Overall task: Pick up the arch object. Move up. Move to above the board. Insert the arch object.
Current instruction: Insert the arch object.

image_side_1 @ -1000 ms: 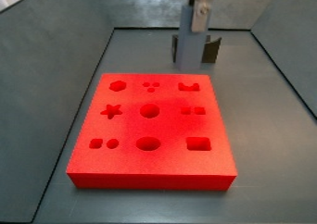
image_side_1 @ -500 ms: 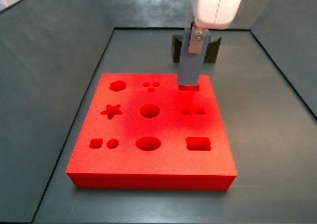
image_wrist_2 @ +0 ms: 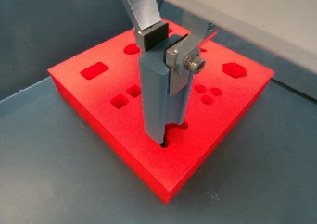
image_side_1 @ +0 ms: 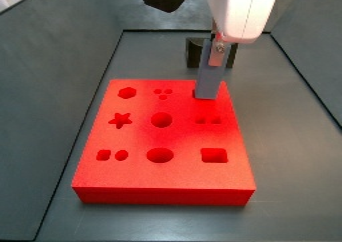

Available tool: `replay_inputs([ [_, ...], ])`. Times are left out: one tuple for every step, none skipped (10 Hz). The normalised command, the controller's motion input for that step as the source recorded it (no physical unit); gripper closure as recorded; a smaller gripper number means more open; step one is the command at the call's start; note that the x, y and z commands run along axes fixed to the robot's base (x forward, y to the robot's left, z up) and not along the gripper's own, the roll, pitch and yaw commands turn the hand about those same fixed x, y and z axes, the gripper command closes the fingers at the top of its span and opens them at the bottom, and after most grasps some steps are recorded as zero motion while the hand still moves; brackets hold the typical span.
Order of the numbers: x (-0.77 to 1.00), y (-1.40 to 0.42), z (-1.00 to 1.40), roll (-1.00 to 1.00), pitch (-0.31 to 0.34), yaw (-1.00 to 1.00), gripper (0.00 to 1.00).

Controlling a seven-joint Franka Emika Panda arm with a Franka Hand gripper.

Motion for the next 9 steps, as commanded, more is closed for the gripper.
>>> replay_inputs([
  [-0.07, 0.03, -0.12, 0.06, 0.077, 0.0, 1.0],
  [-0.11, 0.05, -0.09, 0.07, 0.099, -0.06, 1.0],
  [-0.01, 0.06, -0.14, 0.03, 0.076, -0.14, 1.0],
  [0.0, 0.09, -0.13, 0.03, 0.083, -0.21, 1.0],
  [0.0, 0.11, -0.11, 0.05, 0.093, -0.21, 1.0],
  [0.0, 0.06, -0.19, 0.03, 0.063, -0.13, 1.0],
  [0.0, 0.05, -0.3, 0.01, 0.026, -0.06, 1.0],
  [0.0, 0.0, -0.39, 0.02, 0.0, 0.0, 1.0],
  [0.0, 0.0, -0.57, 0.08, 0.0, 0.0, 1.0],
])
